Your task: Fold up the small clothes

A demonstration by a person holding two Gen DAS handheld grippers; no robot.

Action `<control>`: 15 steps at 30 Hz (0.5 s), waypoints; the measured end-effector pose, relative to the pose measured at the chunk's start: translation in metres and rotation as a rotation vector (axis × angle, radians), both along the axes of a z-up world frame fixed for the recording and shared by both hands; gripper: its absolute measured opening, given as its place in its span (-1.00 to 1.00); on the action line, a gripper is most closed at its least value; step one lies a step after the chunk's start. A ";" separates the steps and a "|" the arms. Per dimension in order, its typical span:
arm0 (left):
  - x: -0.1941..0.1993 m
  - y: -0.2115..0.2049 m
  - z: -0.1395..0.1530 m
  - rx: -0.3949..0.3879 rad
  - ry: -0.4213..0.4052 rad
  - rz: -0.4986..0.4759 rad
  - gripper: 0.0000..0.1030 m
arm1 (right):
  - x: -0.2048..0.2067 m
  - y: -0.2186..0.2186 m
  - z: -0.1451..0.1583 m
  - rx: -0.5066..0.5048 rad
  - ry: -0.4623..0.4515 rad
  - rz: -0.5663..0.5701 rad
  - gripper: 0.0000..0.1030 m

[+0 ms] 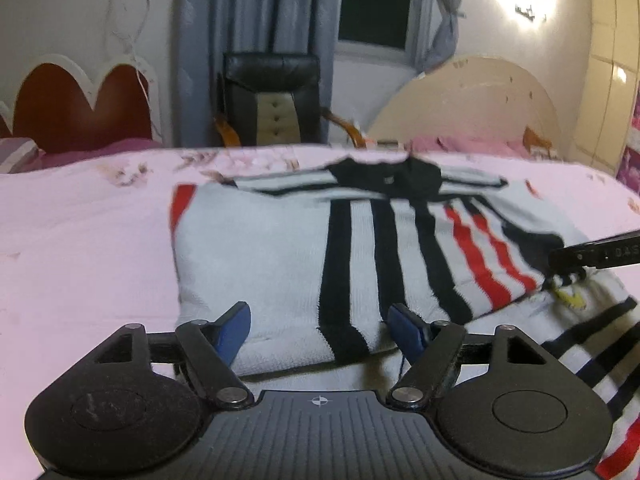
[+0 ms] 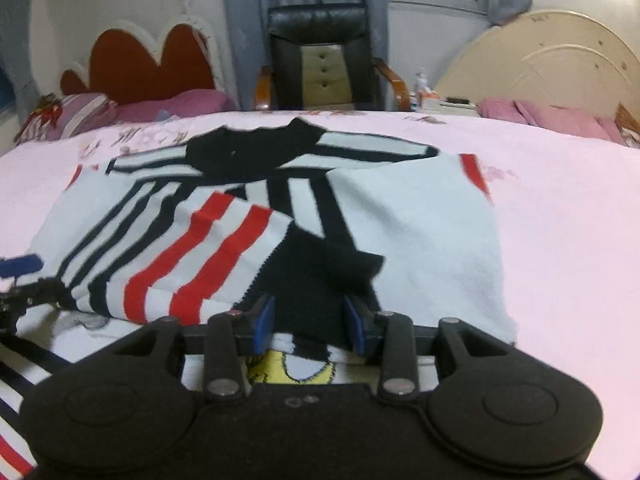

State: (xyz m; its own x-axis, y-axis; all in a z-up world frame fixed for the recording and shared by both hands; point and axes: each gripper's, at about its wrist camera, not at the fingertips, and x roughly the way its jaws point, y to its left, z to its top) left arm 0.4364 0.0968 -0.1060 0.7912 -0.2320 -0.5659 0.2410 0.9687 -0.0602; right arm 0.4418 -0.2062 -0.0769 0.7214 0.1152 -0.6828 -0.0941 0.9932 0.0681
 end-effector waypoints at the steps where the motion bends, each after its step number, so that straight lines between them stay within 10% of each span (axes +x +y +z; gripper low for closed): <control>1: 0.003 0.001 -0.004 0.011 0.020 0.000 0.46 | -0.003 -0.003 0.001 0.008 -0.012 -0.006 -0.19; 15: -0.045 0.016 0.003 0.032 0.029 0.046 0.49 | -0.067 -0.039 0.004 0.037 -0.001 -0.114 -0.11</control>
State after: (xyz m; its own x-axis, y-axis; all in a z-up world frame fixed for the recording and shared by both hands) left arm 0.3917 0.1126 -0.1027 0.7835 -0.1776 -0.5955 0.1950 0.9801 -0.0358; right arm 0.3748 -0.2455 -0.0731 0.7316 0.0574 -0.6793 0.0192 0.9943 0.1048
